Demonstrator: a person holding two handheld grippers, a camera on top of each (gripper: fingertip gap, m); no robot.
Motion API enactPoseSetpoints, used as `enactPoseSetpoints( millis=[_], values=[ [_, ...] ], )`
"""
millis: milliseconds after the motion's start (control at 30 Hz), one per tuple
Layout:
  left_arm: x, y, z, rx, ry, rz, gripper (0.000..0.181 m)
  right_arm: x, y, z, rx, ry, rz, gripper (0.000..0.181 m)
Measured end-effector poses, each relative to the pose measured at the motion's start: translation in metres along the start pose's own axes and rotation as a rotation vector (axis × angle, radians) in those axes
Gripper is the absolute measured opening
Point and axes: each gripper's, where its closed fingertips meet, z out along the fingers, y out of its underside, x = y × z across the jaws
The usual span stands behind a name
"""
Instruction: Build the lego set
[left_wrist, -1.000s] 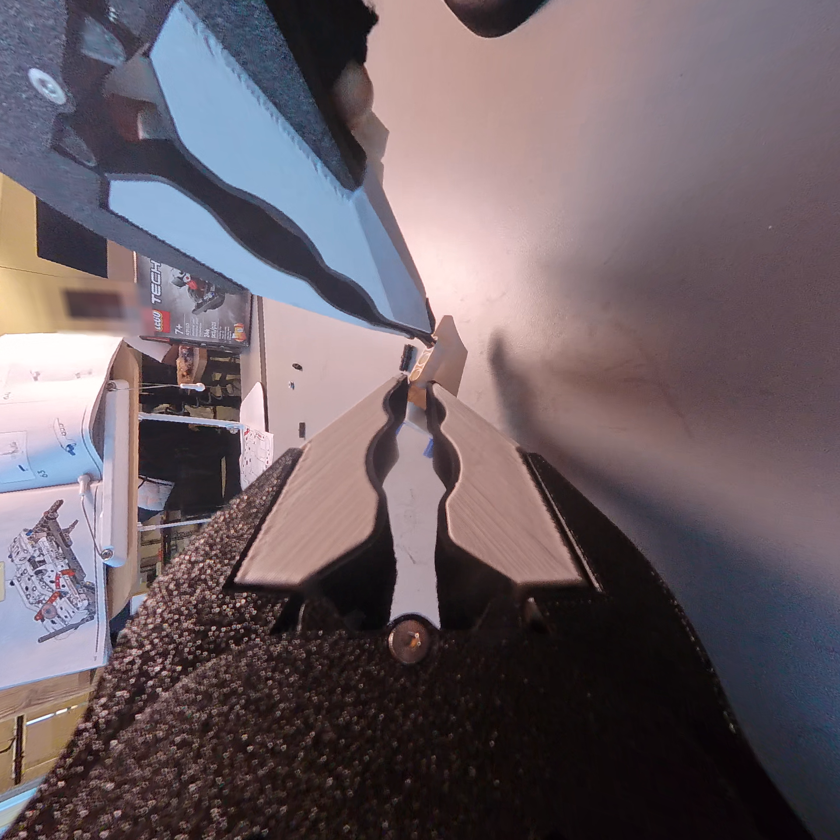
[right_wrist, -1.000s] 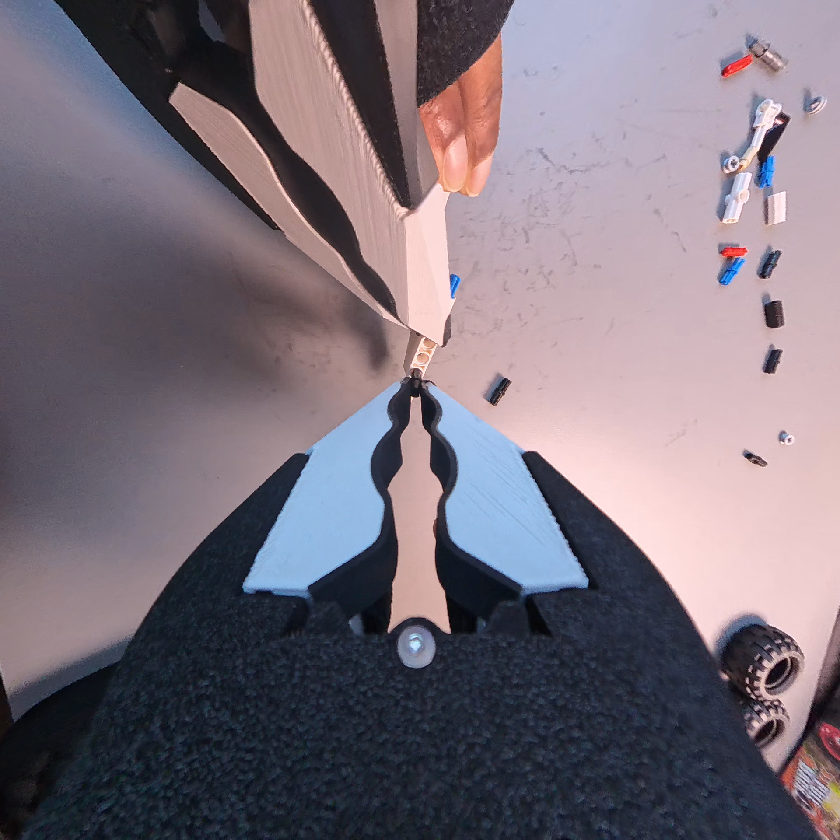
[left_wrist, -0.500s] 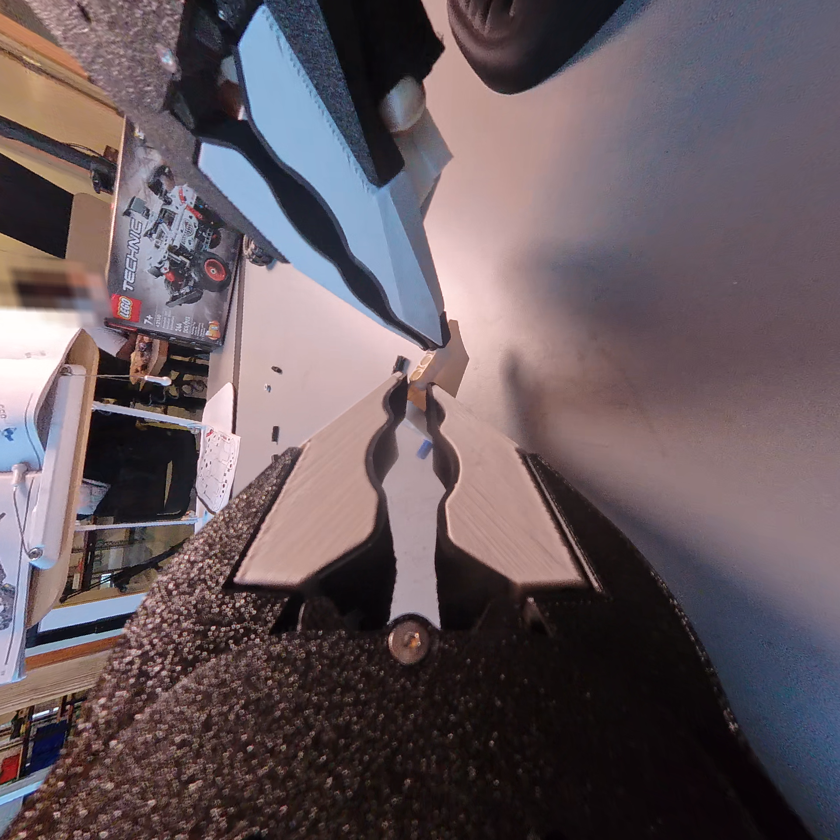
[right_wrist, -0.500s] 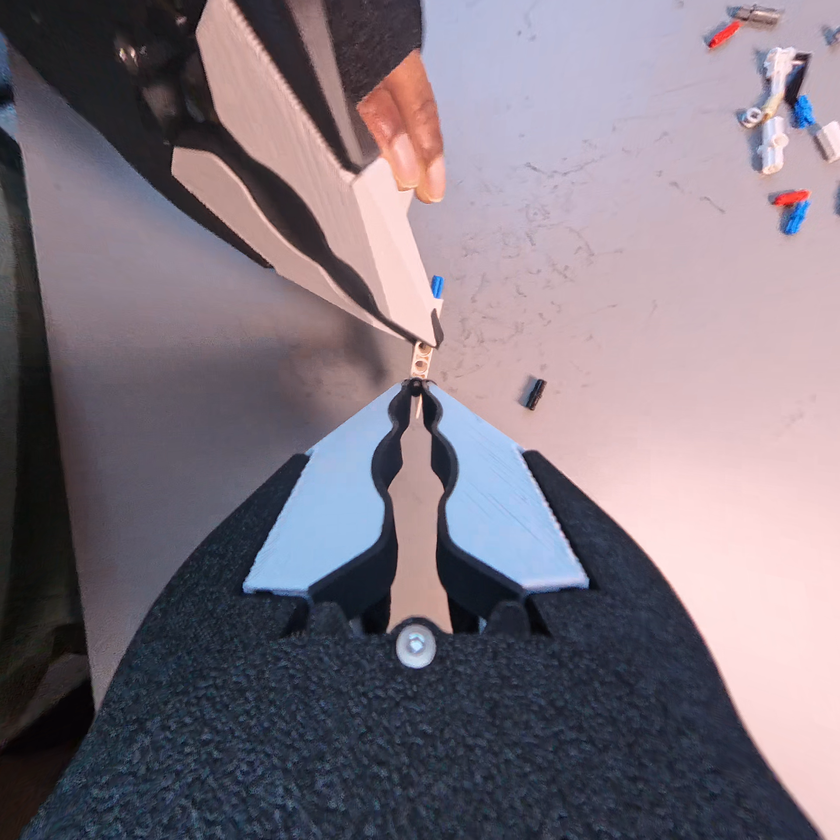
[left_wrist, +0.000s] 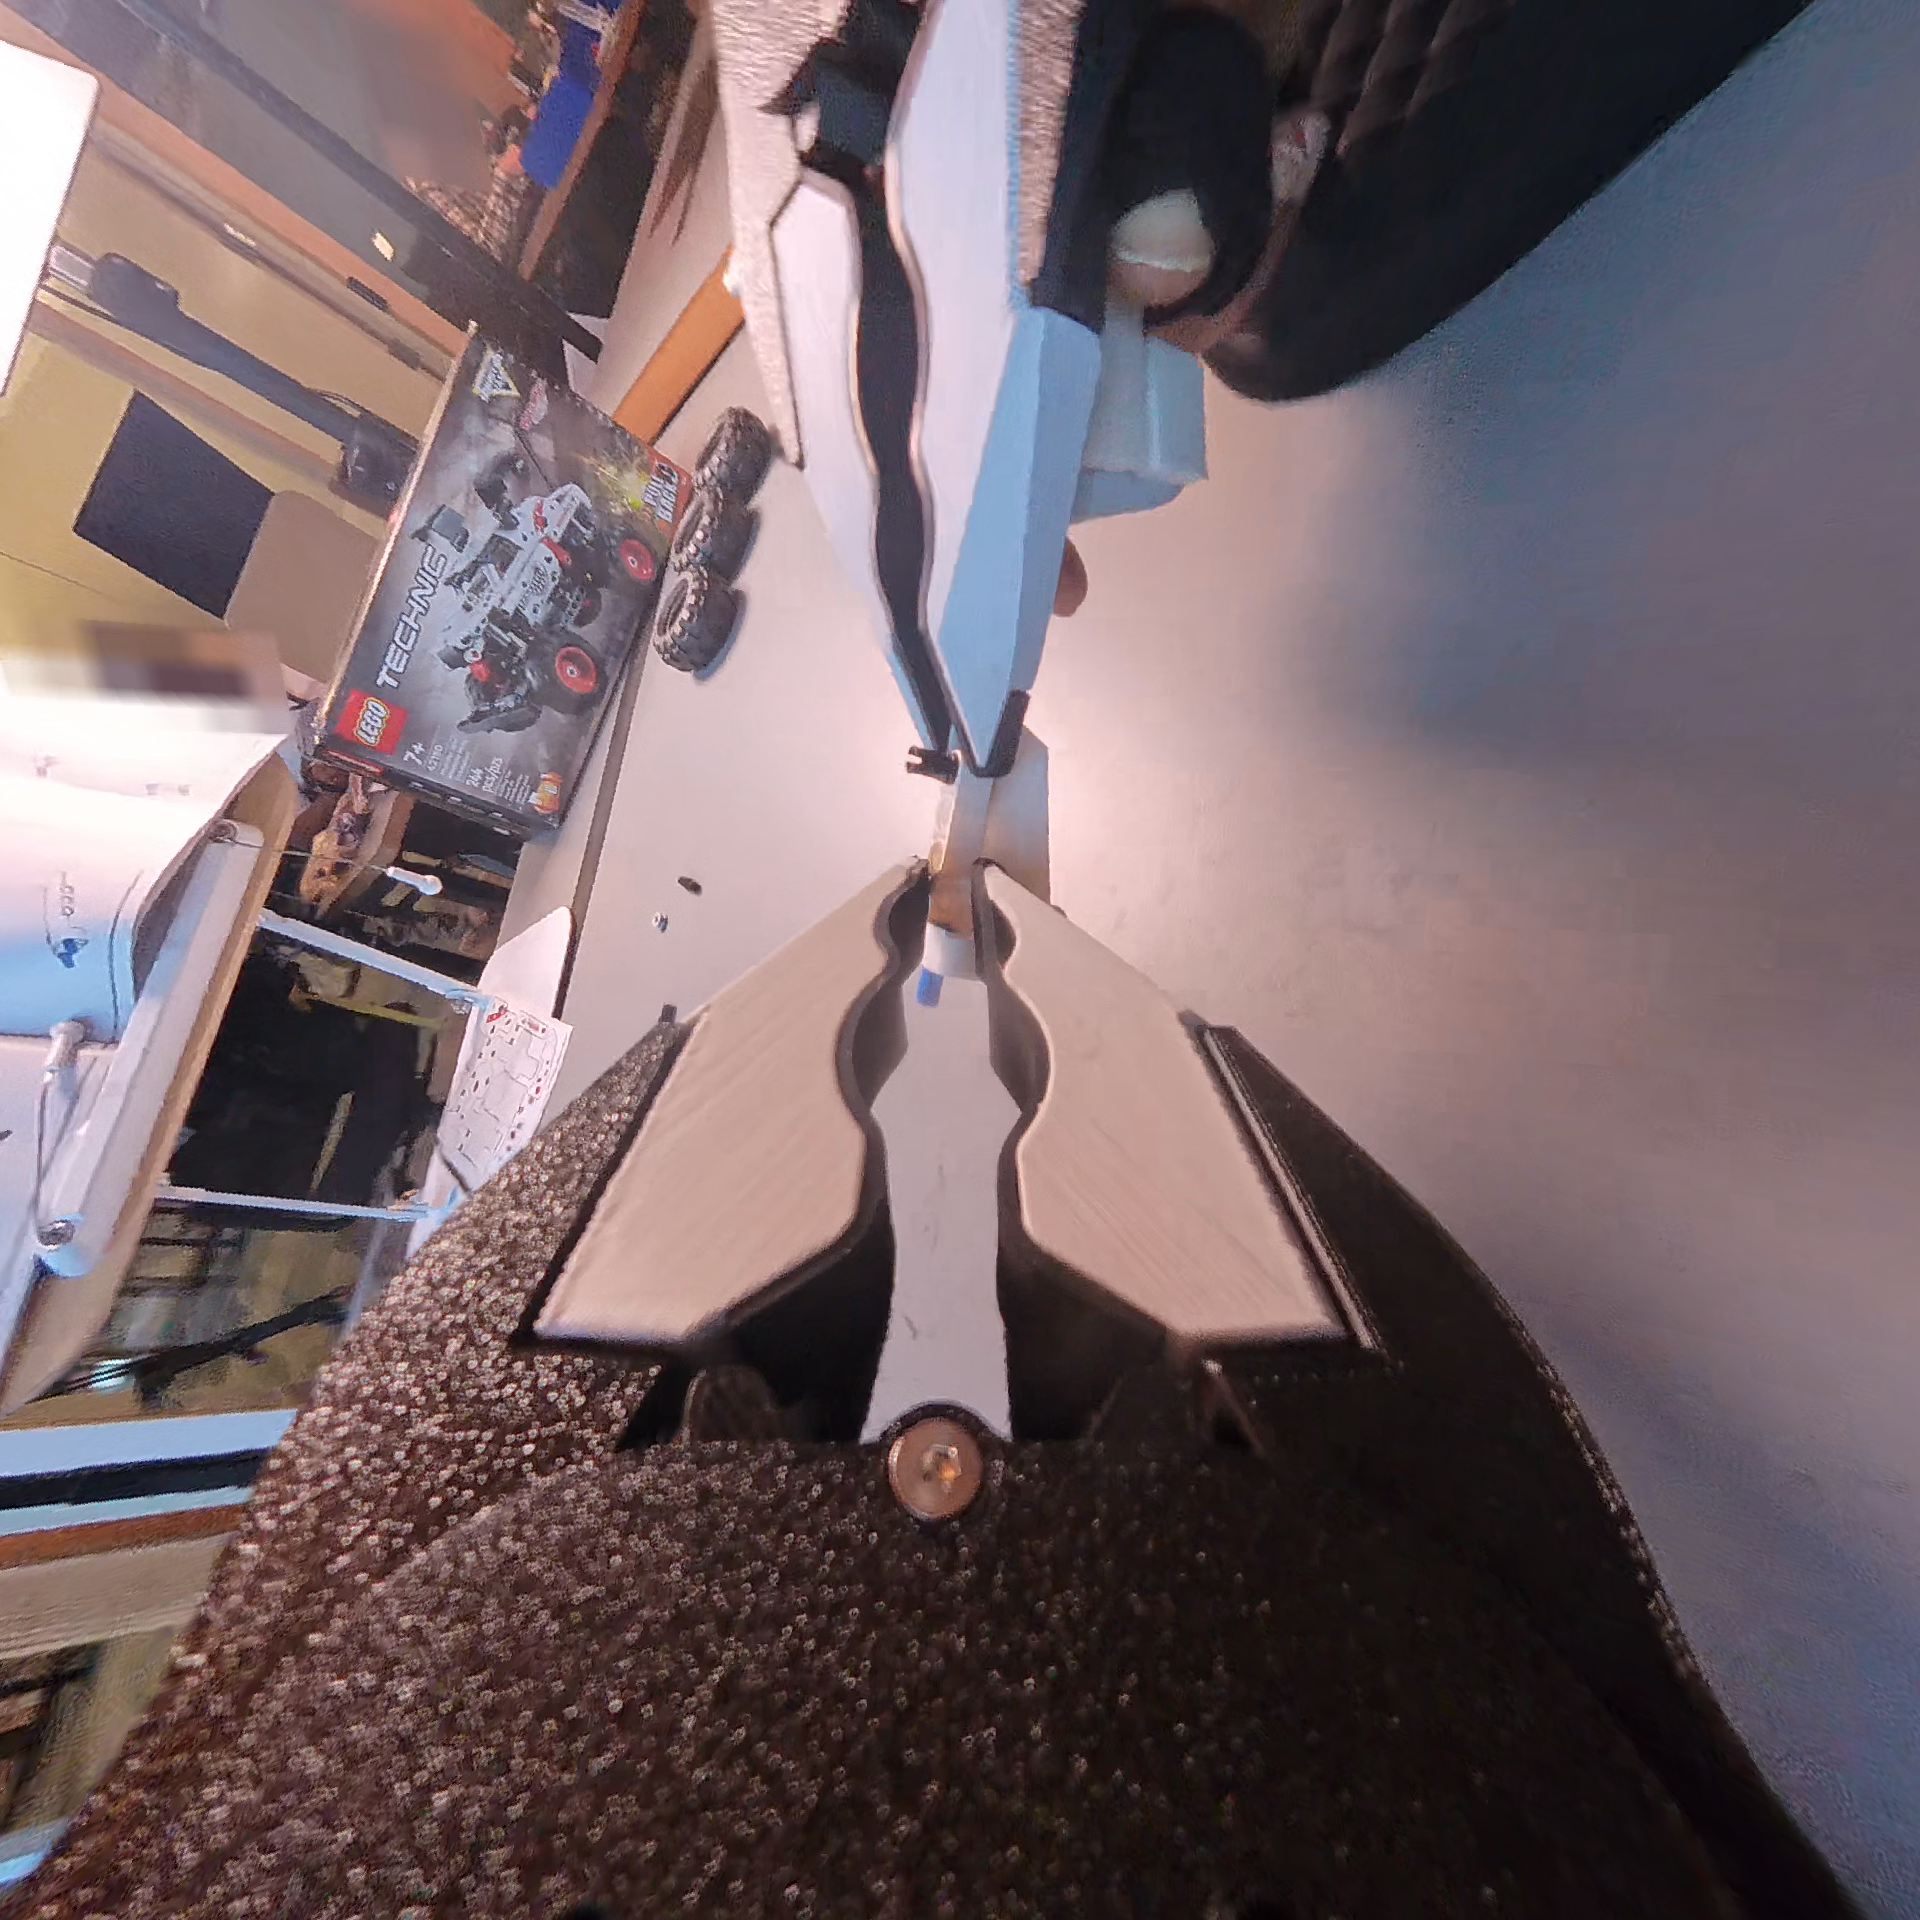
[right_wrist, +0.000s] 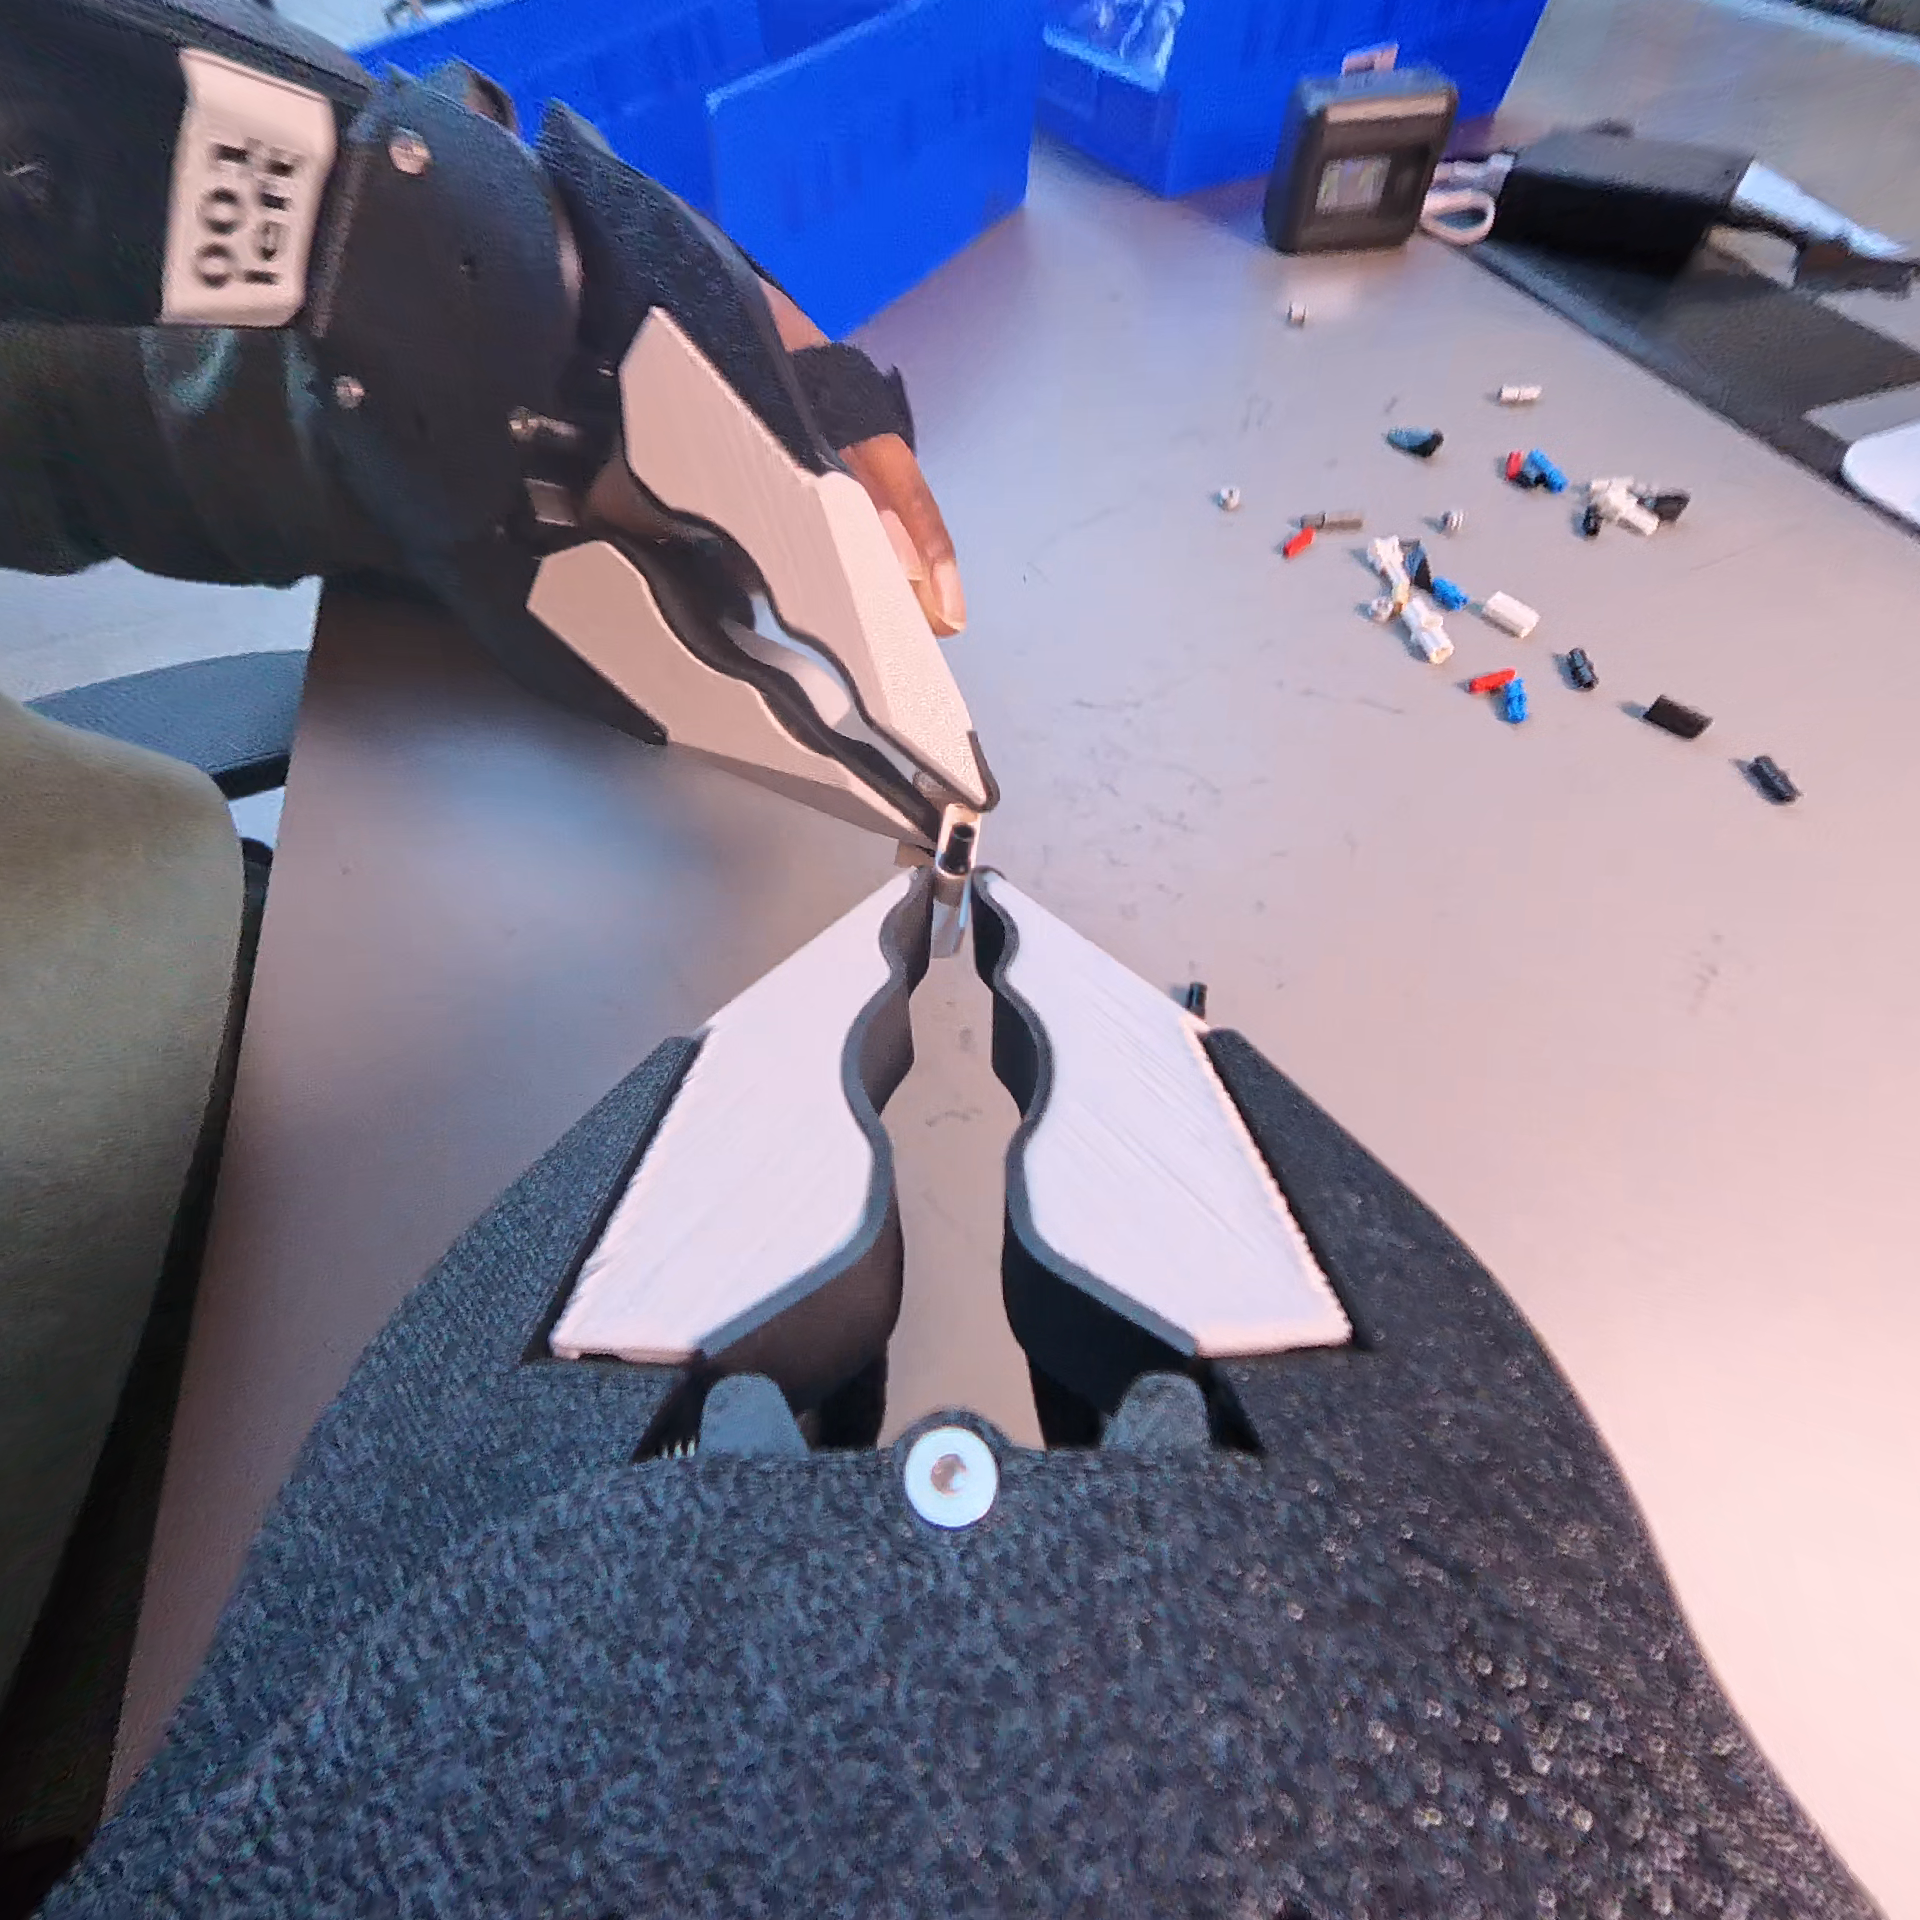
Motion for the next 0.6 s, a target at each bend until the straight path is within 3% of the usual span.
enactPoseSetpoints(
  millis=[67,167,267,333,433,600],
  values=[
    [-0.004,-0.01,-0.005,0.091,0.037,-0.131,0.012,-0.002,-0.009,-0.008,0.056,0.02,-0.073,0.006],
    [-0.013,-0.027,-0.016,0.28,0.2,-0.495,0.047,-0.006,-0.024,-0.023,0.152,0.044,-0.213,0.006],
    [-0.02,-0.047,-0.031,0.469,0.389,-0.76,0.046,-0.022,-0.046,-0.039,0.279,-0.018,-0.288,0.006],
    [-0.017,-0.062,-0.04,0.553,0.492,-0.808,0.035,-0.026,-0.055,-0.042,0.334,-0.038,-0.313,0.006],
    [-0.02,-0.07,-0.044,0.59,0.483,-0.802,0.016,-0.032,-0.062,-0.04,0.386,-0.091,-0.287,0.006],
    [-0.026,-0.06,-0.043,0.534,0.422,-0.8,0.015,-0.026,-0.053,-0.025,0.352,-0.096,-0.228,0.006]
  ],
)
